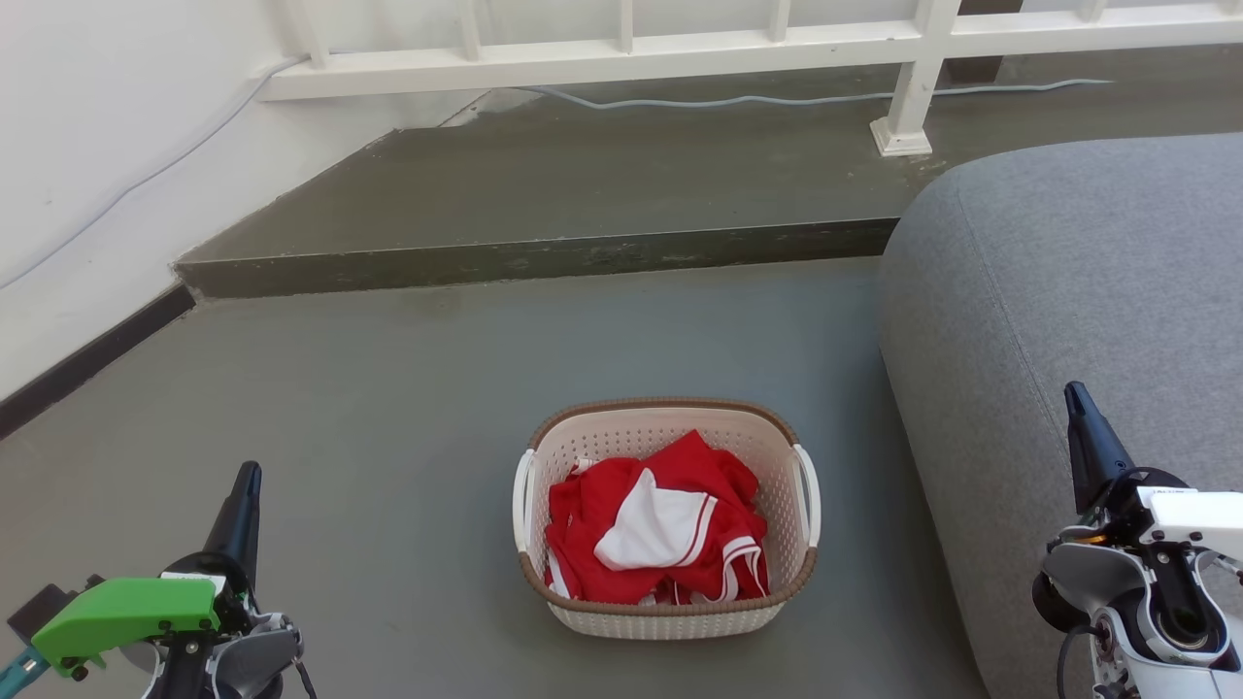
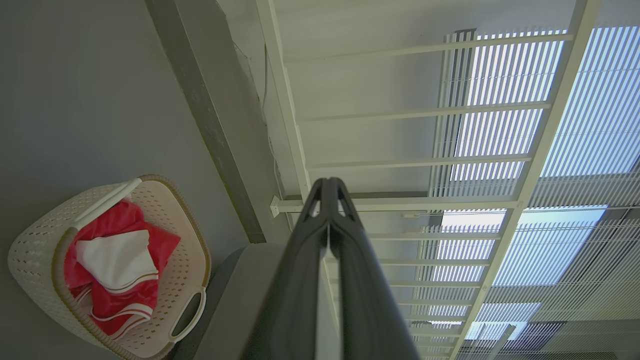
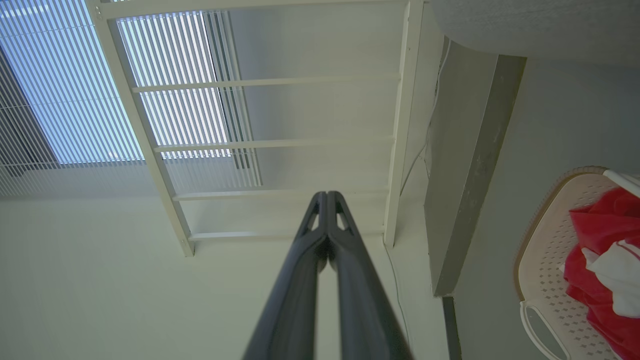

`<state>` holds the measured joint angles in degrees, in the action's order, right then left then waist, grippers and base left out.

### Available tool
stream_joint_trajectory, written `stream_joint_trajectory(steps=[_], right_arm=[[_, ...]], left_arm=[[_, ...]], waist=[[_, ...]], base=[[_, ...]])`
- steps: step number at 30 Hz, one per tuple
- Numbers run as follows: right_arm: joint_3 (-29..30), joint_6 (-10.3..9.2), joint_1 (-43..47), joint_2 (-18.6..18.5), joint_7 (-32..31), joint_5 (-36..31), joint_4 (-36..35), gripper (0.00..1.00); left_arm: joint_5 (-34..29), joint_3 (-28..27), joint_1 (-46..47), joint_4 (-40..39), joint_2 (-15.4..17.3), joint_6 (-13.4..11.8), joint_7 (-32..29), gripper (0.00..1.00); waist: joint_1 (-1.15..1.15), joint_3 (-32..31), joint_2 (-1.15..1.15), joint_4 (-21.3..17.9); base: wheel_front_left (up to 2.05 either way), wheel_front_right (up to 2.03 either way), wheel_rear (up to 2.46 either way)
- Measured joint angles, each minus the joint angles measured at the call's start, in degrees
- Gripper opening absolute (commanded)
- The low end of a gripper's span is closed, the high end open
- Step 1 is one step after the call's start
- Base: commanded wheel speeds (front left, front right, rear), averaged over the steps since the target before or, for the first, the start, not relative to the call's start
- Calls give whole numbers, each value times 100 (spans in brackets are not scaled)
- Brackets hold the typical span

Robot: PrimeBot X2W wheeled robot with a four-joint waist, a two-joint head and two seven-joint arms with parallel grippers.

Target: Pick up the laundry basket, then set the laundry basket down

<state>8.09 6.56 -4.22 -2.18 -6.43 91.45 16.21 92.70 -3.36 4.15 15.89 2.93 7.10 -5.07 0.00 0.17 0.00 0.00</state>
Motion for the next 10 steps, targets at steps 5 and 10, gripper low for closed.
stream_joint_trajectory(steps=[5,10], right_arm=[[0,0,0,0,0,0,-1,0],[-1,0,0,1,0,0,-2,0]], left_arm=[[0,-1,0,-1,0,0,0,0],[0,-2,0,-1,-1,0,0,0]], waist=[[0,0,0,0],[0,0,0,0]], base=[[0,0,0],[0,0,0]])
